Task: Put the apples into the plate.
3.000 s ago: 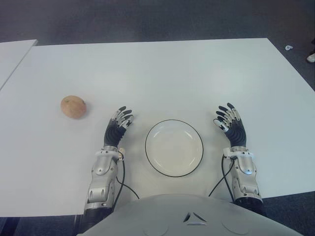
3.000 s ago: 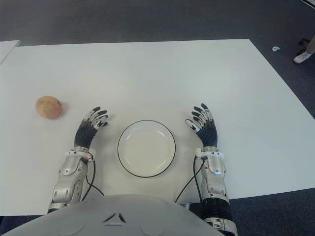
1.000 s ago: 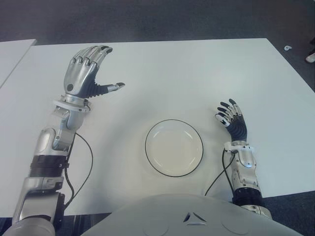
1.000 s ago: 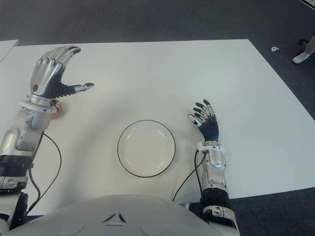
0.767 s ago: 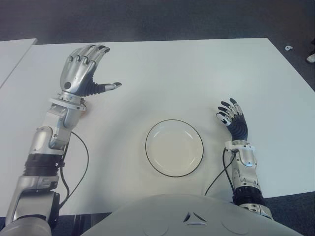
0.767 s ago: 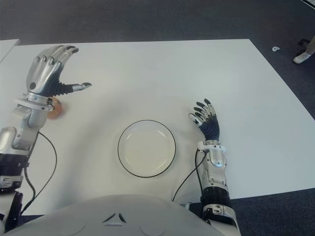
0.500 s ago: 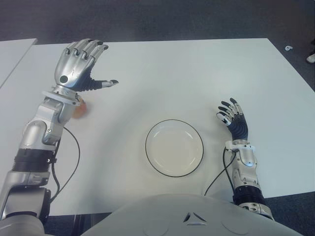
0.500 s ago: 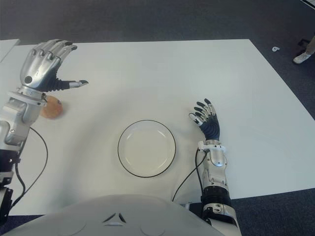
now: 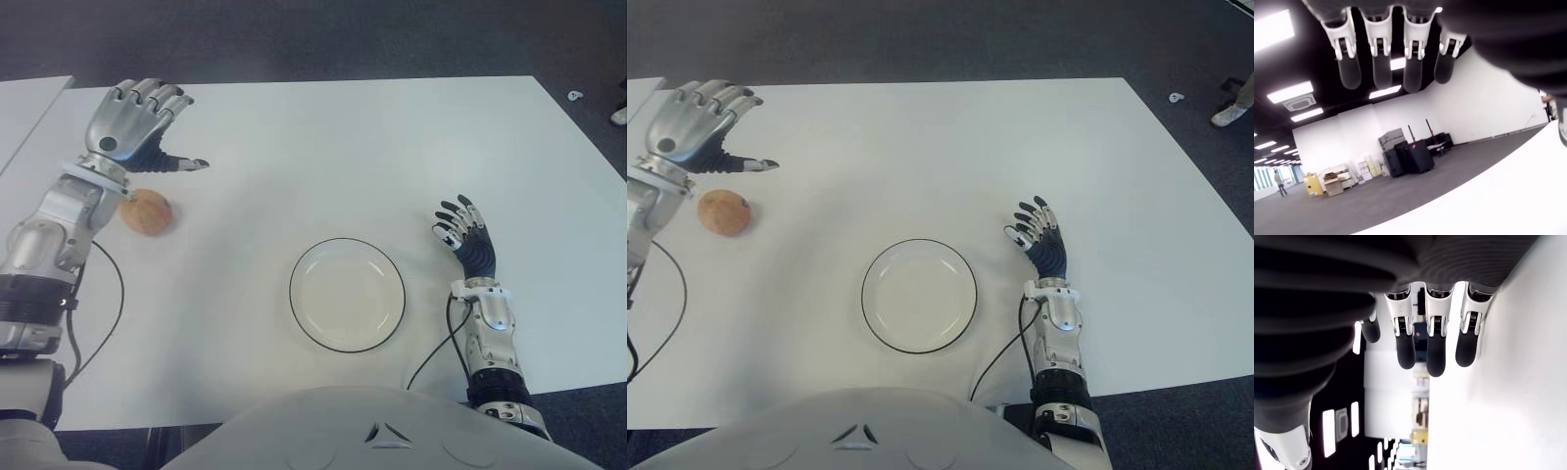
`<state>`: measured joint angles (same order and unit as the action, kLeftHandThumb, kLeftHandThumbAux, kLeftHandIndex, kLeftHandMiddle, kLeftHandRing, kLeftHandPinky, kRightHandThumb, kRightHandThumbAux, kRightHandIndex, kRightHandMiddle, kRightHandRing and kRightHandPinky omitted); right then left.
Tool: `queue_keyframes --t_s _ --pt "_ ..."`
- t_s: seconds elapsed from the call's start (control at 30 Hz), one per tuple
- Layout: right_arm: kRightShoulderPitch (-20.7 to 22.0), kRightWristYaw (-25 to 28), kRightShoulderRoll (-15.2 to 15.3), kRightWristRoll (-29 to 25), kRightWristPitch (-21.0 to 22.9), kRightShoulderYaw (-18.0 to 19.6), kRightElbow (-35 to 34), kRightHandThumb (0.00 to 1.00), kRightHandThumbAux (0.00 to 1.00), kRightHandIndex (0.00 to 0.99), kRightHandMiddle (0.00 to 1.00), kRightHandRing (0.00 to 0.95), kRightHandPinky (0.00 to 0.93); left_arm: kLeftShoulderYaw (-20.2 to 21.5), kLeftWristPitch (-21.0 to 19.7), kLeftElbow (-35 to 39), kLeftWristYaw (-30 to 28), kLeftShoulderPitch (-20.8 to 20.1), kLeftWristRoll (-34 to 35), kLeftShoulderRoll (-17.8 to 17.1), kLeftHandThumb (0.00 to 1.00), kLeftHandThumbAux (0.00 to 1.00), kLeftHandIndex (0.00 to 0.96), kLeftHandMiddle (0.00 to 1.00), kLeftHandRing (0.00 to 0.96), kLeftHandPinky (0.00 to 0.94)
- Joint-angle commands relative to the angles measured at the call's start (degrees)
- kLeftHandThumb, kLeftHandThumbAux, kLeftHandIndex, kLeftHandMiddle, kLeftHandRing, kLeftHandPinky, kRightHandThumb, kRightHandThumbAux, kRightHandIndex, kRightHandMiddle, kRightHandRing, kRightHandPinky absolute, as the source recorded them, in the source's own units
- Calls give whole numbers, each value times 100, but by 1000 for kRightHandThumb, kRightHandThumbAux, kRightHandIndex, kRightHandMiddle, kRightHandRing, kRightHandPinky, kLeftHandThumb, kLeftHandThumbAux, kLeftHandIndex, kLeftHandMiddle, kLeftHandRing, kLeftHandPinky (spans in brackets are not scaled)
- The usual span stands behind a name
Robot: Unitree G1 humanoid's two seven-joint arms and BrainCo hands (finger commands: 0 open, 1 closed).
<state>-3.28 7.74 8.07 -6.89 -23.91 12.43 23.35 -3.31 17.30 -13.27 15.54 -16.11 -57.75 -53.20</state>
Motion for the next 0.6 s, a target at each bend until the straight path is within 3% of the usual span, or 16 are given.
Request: queue_keyframes --t_s 0.03,0.37,0.6 --pt "-357 11 -78 -43 212 8 366 518 685 93 229 249 263 96 227 -382 46 257 312 -350 321 333 187 200 188 227" --pt "-476 27 -80 -135 189 80 312 560 698 99 243 255 264 382 229 -723 -68 825 1039 -535 338 348 155 174 168 190" --pt "-486 146 -61 -273 198 127 301 582 696 99 238 257 273 269 74 -867 11 1074 1096 -432 340 366 155 168 162 182"
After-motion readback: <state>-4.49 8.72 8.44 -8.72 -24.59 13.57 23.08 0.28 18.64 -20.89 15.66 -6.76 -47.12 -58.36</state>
